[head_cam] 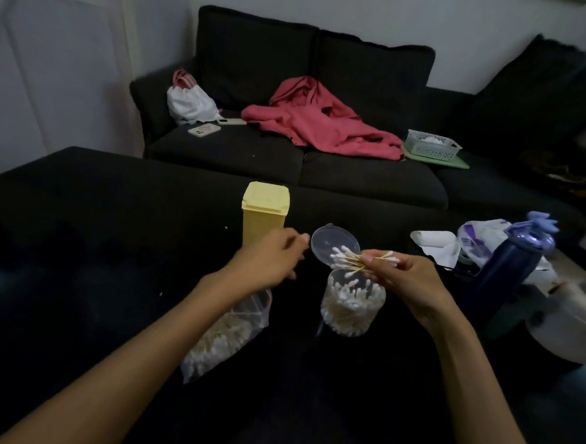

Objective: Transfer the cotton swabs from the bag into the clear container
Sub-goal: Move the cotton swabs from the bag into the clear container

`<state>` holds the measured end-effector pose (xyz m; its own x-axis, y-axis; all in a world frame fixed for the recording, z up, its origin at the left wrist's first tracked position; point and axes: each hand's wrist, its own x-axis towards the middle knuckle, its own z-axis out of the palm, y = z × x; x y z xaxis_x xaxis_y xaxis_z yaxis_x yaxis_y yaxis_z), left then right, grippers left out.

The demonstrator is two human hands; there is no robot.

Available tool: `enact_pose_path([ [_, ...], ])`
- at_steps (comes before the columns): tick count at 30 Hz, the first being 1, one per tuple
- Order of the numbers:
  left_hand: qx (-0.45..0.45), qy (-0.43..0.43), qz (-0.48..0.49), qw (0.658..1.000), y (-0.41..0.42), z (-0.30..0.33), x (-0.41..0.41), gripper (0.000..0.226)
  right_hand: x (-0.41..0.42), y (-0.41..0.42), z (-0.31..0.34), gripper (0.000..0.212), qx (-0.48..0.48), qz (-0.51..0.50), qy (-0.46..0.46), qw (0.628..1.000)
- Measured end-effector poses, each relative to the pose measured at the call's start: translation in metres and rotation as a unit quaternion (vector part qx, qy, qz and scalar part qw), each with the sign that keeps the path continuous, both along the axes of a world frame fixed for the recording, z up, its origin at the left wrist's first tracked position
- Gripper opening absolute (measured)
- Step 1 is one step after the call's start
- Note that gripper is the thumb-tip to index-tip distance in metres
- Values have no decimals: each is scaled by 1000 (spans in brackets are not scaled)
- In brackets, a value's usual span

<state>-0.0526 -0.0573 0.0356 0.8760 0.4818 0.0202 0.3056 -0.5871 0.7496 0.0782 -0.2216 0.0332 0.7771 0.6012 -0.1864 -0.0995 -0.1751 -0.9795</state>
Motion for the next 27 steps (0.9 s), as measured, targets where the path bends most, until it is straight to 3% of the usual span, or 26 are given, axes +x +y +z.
enact_pose_path([
  [3,-18,39,-31,999,-12,1,39,55,3,1,-1,13,-16,23,-19,999],
  [6,-4,132,-32,991,-20,-1,68,78,8,-2,-2,8,2,48,-19,999],
  [9,-122,185,-54,974,-33,7,77,63,16,-5,-6,9,18,54,-7,998],
  [12,-244,175,-46,953,-38,6,76,50,20,-6,-13,16,34,48,-23,998],
  [18,-291,94,-11,952,-41,-13,81,35,18,0,-18,9,50,51,-15,997],
  [23,-231,27,34,972,-48,-23,88,33,16,6,-19,15,46,45,1,998],
  [27,-98,-27,52,993,-50,-24,88,33,11,13,-17,41,61,-32,35,997],
])
